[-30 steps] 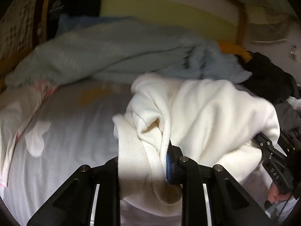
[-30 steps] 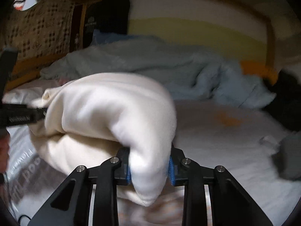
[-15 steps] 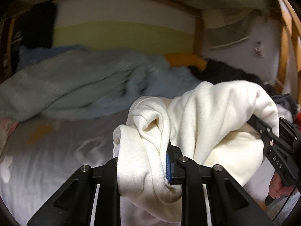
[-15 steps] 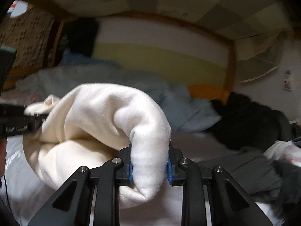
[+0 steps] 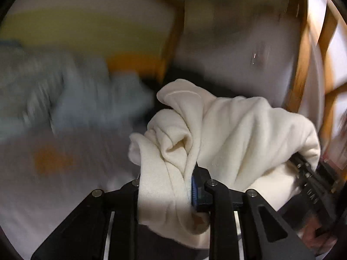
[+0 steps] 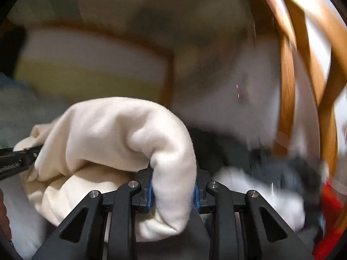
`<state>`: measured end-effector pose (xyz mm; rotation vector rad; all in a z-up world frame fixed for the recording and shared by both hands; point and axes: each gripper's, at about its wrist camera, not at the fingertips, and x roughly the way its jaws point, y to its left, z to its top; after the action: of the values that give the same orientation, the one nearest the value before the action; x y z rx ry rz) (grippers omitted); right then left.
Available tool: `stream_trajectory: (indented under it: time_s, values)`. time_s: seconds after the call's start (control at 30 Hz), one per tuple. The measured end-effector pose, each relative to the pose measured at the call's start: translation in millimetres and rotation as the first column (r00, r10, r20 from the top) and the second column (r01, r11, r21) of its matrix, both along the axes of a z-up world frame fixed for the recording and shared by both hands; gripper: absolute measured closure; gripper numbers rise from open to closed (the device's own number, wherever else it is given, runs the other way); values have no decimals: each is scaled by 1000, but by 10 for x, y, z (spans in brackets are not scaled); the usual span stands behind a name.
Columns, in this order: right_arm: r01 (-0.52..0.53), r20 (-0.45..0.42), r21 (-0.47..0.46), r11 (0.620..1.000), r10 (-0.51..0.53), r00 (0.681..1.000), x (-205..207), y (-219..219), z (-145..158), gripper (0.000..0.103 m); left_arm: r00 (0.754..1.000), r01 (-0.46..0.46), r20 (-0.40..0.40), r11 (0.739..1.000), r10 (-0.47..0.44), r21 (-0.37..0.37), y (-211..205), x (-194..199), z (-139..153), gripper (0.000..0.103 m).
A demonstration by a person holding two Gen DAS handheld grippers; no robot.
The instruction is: Fold large clothes
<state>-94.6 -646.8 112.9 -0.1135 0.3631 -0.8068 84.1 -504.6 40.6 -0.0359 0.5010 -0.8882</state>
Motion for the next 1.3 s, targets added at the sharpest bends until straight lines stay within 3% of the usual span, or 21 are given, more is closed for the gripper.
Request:
stream_trajectory:
  time_s: [0.03, 0.1, 0.13, 0.2, 0.3, 0.47, 0.57, 0.63, 0.67, 0.7, 0.77, 0.9, 0.97, 1.0, 1.13, 1.23, 1.3]
  values:
    - [42, -74, 79, 996, -36, 997, -27, -193, -255, 74, 999, -6, 55, 996, 1, 89, -194, -40, -223, 77]
    - [15, -78, 130, 991, -5, 997, -177, -264, -479, 73, 966, -23, 257, 972, -39, 233, -352, -246, -472, 76]
    - [8, -84, 114, 993, 2, 996, -204, -213, -471, 73, 965, -26, 258, 971, -38, 239, -310, -273, -450, 76]
    - [32, -77, 93, 995, -25, 997, -185, -167, -465, 73, 988, 16, 147, 980, -46, 198, -150, -182, -364, 76]
    - [28, -25, 145, 989, -24, 999, -224, -188, -510, 73, 992, 40, 106, 978, -62, 202, -27, -92, -345, 64]
    - [25, -21, 160, 987, -22, 1000, -413, -116, -457, 67, 991, -21, 133, 989, 2, 143, 182, -310, -369, 31]
    - [35, 9, 173, 984, -37, 999, -528, -20, -420, 53, 985, -56, 167, 987, 30, 149, 321, -359, -365, 12]
    - [36, 43, 192, 981, -45, 998, -629, 62, -354, 43, 980, -64, 194, 987, 34, 148, 427, -416, -320, 7]
    - [13, 61, 216, 976, -27, 998, -665, 97, -329, 34, 975, -67, 218, 990, 38, 127, 537, -481, -288, 4]
    - [-31, 90, 252, 967, 8, 996, -707, 149, -329, 16, 970, -74, 239, 992, 49, 99, 641, -535, -256, 1]
    - [-116, 158, 288, 951, 72, 985, -768, 302, -346, 14, 952, -112, 290, 993, 98, 33, 888, -683, -173, 0]
    - [-192, 130, 257, 947, 163, 978, -689, 651, -372, 13, 926, -173, 337, 985, 172, -25, 1215, -825, -13, 0]
    - [-214, 146, 283, 935, 178, 973, -681, 742, -393, 5, 908, -205, 367, 978, 204, -37, 1362, -878, 51, 0]
    - [-216, 165, 285, 934, 174, 971, -690, 790, -396, 0, 899, -217, 381, 975, 217, -43, 1430, -896, 84, 0]
    - [-189, 224, 189, 964, 145, 964, -645, 1072, -360, 0, 878, -254, 403, 965, 260, -69, 1633, -890, 72, 0]
    - [-163, 278, 193, 968, 106, 955, -473, 1214, -456, 0, 851, -314, 433, 949, 298, -37, 1673, -748, -77, 0]
    - [-173, 249, 121, 978, 139, 958, -383, 1394, -538, 0, 828, -356, 453, 934, 330, -30, 1708, -666, -196, 0]
